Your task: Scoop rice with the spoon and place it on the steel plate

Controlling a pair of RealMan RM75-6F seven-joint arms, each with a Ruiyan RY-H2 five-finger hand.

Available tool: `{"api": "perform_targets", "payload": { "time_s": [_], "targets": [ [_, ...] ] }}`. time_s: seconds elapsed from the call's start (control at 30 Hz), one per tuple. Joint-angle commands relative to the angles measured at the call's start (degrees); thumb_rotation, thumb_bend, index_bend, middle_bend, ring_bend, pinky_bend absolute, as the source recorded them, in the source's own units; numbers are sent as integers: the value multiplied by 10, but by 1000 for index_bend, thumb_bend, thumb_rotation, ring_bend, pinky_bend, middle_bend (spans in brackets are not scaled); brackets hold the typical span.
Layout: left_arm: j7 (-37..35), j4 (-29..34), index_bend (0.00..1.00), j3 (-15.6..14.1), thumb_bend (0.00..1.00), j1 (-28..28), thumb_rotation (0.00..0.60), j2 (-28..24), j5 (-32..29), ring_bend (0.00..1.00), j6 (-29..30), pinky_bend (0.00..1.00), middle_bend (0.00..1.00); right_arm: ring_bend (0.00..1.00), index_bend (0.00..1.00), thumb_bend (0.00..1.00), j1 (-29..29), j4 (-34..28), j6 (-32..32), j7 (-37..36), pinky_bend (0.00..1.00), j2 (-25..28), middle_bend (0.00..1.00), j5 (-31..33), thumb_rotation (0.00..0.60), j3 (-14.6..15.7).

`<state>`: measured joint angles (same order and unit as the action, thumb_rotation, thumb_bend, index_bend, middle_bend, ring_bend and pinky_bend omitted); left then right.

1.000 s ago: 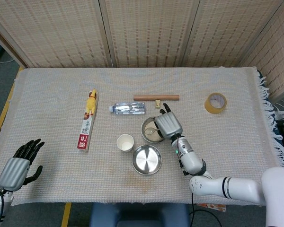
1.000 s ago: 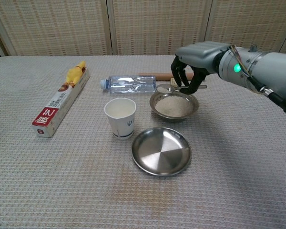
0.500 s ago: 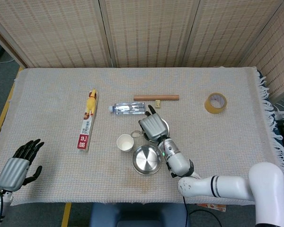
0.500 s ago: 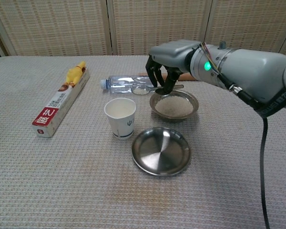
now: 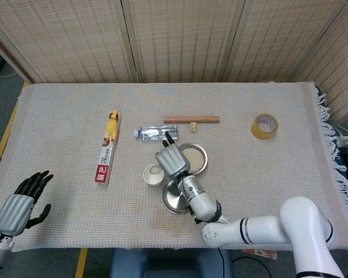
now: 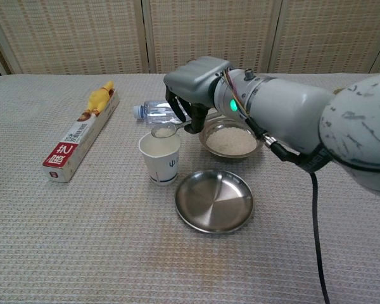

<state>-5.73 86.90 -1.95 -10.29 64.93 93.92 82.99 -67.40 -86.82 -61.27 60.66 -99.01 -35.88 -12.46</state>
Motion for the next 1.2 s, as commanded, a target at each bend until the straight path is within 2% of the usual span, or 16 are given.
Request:
{"api": "perform_targets", "payload": {
  "time_s": [0.03, 0.3, 0.67, 0.83, 1.03, 1.2],
  "targets": [
    [-1, -1, 0, 0, 455, 0, 600, 0, 0, 0, -1, 137, 0, 191, 885, 348, -22, 9, -19, 48, 21, -14, 555, -3, 600, 12],
    [-7, -2, 0, -1, 455, 0, 600, -2, 1, 0, -1, 137, 0, 191, 878, 349, -59, 19, -70, 196, 22, -39, 555, -16, 600, 54],
    [-10, -1, 0, -1, 454, 1, 600, -4, 3, 0, 3, 138, 0, 191, 872, 349, -84, 22, -101, 315, 22, -68, 555, -60, 600, 92],
    [-11, -3, 0, -1, 453, 0, 600, -3, 2, 0, 0, 137, 0, 191, 868, 348, -92, 14, -132, 408, 22, -77, 555, -74, 600, 120],
    [-9, -3, 0, -3, 453, -1, 600, -2, 5, 0, -1, 137, 0, 191, 860, 347, -89, -6, -161, 486, 22, -90, 555, -38, 600, 119],
    [-9, -3, 0, -3, 454, -1, 600, -2, 5, 0, -1, 138, 0, 191, 858, 347, -97, 10, -169, 534, 21, -101, 555, -60, 600, 136]
  ]
}}
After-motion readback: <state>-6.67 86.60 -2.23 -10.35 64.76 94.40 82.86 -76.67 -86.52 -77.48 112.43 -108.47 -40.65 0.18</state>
